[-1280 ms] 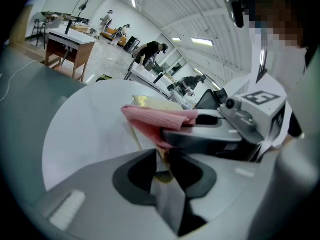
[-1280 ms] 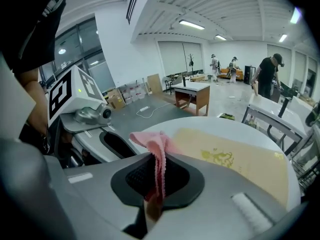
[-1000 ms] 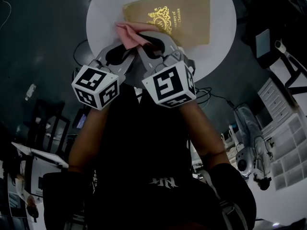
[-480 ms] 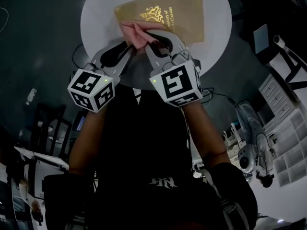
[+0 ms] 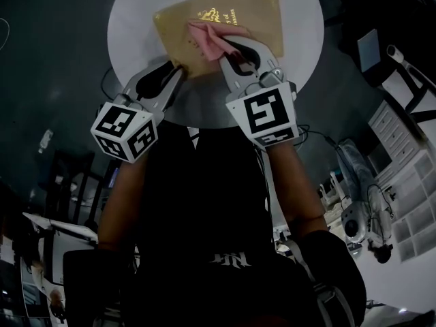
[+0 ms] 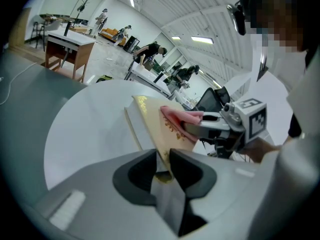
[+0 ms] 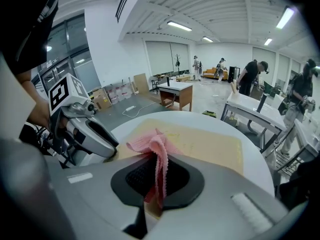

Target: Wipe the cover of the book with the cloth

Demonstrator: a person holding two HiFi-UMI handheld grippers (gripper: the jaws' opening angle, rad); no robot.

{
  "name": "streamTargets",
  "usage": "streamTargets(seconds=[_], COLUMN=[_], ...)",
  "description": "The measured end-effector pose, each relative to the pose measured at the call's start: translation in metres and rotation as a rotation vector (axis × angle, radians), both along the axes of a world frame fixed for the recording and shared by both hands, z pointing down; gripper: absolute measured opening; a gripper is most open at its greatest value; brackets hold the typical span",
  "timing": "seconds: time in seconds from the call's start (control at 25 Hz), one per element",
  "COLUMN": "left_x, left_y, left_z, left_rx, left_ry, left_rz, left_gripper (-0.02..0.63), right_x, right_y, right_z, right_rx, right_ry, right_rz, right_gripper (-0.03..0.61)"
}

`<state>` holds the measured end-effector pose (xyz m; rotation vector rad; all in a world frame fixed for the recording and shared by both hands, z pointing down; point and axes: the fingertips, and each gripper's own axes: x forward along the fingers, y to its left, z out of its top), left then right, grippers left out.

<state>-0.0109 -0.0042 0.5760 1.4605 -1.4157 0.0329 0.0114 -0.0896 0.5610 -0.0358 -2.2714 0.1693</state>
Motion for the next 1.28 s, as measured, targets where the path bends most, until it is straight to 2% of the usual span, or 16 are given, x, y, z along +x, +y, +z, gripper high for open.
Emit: streamTargets(seconds=[1.04, 1.28], left_x=[-0.001, -0.001], left_y=[-0.001, 0.000], left_z=[-0.001, 0.000], left_rx=[0.001, 0.008], left_ry=[-0.011, -0.007], left_rz=[-0.010, -0.020], left_gripper=[0.086, 0.086], right_x=[0.053, 0.068], right_y=[-0.099, -0.128], right_z=[0.000, 0.006], right_rx=[0.141, 0.189], right_ry=[0.054, 0.121], right_rz=[0.158, 0.222], right_gripper=[0.012, 0.012])
